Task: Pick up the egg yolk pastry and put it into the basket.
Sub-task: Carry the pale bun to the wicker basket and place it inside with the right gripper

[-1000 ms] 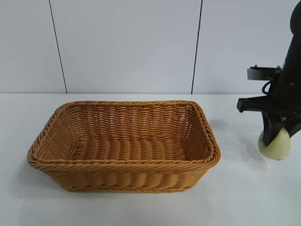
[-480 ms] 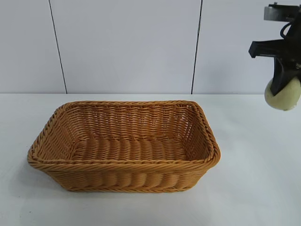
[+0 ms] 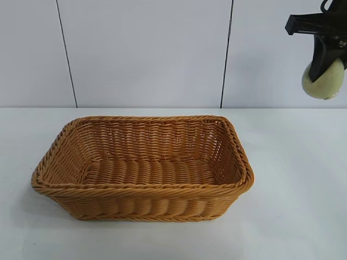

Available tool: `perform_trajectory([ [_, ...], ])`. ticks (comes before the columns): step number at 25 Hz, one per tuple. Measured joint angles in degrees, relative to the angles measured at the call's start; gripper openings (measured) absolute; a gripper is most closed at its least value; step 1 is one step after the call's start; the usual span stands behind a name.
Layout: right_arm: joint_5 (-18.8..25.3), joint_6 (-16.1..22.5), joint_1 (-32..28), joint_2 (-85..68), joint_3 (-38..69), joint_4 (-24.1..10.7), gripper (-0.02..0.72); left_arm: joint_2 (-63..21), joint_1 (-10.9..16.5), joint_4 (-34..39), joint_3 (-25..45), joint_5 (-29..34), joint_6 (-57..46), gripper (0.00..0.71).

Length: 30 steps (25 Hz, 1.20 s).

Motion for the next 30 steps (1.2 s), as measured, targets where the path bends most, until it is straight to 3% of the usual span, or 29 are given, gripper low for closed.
perform_trajectory([
  [7,-3.9,4.0,11.0,0.2,0.0,0.2,0.141,0.0,0.0,0.0,0.0,0.0,0.0,0.692],
  [12,-5.0,4.4,15.9,3.6,-1.0,0.4,0.141,0.0,0.0,0.0,0.0,0.0,0.0,0.692],
  [30,-7.7,4.4,18.3,24.6,-11.8,1.4,0.143,0.0,0.0,0.0,0.0,0.0,0.0,0.692],
])
